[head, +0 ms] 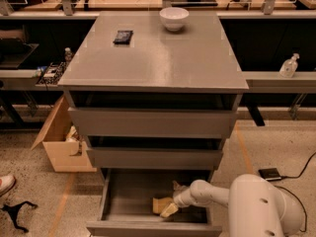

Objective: Pick sponge from bottom drawer and place on counter

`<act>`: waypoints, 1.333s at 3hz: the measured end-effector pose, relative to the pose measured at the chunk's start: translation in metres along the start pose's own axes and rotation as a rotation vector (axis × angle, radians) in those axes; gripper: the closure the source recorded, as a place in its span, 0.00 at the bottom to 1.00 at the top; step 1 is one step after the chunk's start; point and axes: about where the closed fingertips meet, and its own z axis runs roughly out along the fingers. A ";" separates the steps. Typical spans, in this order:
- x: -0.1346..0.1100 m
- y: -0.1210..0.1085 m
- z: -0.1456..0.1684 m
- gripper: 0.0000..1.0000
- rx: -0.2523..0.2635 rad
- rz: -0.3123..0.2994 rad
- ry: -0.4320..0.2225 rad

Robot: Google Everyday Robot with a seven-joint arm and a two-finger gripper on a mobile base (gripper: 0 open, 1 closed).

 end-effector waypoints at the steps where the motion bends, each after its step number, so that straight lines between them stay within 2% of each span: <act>1: 0.009 0.005 0.017 0.00 -0.018 -0.004 0.051; 2: 0.016 0.010 0.028 0.13 -0.036 -0.006 0.082; 4: 0.021 0.016 0.026 0.58 -0.039 -0.011 0.095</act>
Offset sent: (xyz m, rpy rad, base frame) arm -0.0093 0.0110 -0.0462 -0.0958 0.0819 0.0414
